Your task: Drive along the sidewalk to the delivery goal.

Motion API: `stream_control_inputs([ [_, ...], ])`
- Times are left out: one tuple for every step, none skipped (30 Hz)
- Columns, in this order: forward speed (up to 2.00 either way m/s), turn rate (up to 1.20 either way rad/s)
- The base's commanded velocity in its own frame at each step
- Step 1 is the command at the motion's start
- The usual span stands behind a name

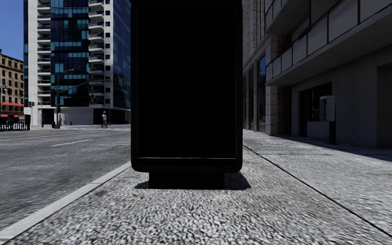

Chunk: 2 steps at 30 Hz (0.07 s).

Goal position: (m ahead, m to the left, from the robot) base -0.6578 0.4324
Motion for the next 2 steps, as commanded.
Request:
stream_control_inputs([
  [0.00,0.00],
  [0.00,0.00],
])
